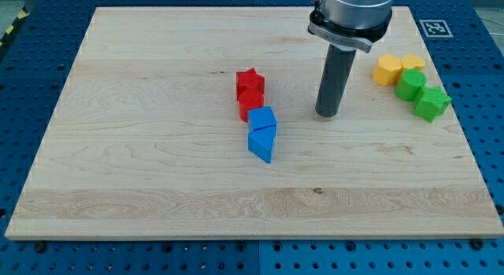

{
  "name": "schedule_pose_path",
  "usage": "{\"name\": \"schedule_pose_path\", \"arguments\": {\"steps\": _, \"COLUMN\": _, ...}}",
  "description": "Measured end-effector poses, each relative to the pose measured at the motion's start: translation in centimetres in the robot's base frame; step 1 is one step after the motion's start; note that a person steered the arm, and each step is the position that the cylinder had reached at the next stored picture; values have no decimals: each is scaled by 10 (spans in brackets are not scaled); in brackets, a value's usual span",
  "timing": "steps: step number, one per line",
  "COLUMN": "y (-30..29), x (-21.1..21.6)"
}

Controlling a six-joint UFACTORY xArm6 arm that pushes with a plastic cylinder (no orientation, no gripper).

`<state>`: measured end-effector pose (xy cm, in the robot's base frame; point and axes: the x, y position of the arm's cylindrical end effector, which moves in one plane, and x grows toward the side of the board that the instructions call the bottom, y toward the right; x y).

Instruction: Move your arm towards bottom right of the board

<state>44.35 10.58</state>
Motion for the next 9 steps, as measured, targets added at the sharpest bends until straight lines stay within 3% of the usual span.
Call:
{"name": "schedule_pose_path", "arguments": {"steps": 5, "y": 24, "x": 8}}
{"name": "schedule_pose_path", "arguments": {"steps": 9, "y": 78, "x": 28}}
